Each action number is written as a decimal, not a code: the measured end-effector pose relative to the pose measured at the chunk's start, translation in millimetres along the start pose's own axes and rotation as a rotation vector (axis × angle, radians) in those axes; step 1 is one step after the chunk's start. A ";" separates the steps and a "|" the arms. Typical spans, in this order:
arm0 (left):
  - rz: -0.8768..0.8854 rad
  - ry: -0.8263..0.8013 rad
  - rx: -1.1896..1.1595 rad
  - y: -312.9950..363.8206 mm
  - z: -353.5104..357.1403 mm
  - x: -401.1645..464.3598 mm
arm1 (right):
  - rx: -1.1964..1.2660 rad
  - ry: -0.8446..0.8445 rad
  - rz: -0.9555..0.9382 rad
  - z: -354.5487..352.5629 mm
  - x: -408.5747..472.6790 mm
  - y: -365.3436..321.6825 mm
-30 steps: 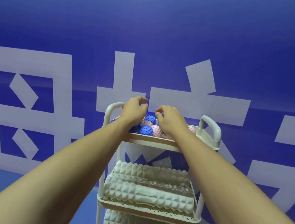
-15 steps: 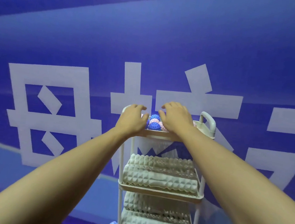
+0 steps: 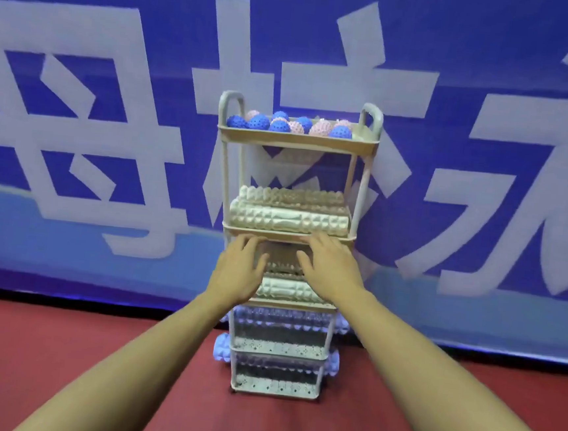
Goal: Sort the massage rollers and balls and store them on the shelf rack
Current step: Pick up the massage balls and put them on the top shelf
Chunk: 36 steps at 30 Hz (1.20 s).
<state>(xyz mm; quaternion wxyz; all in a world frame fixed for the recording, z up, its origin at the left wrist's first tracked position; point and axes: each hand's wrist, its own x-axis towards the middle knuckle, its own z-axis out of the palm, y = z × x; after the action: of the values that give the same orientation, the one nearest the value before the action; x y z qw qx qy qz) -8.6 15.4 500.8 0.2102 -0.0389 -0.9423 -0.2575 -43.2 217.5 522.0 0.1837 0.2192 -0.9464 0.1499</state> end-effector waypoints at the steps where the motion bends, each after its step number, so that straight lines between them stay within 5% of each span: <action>1: -0.030 -0.068 0.015 -12.4 18.4 -22.5 | -0.012 -0.074 0.027 19.4 -22.3 6.0; 8: -0.230 -0.494 0.015 -85.9 134.8 -149.4 | -0.048 -0.483 0.108 156.1 -156.1 34.8; 17: -0.514 -0.800 -0.128 -151.2 288.5 -219.1 | 0.110 -0.827 0.309 324.2 -246.0 54.8; 25: -1.034 -0.859 -0.301 -219.8 415.0 -288.2 | 0.346 -1.009 0.676 467.8 -310.2 69.0; 36: -1.122 -0.828 -0.464 -261.8 530.1 -327.0 | 0.548 -1.108 1.020 570.0 -405.5 62.8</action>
<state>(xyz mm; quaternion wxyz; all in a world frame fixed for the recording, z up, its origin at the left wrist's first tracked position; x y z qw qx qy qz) 41.5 66.5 -171.0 -0.3402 0.3118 -0.7439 -0.4834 105.8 209.7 -164.2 -0.4647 -0.1608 -0.8130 0.3118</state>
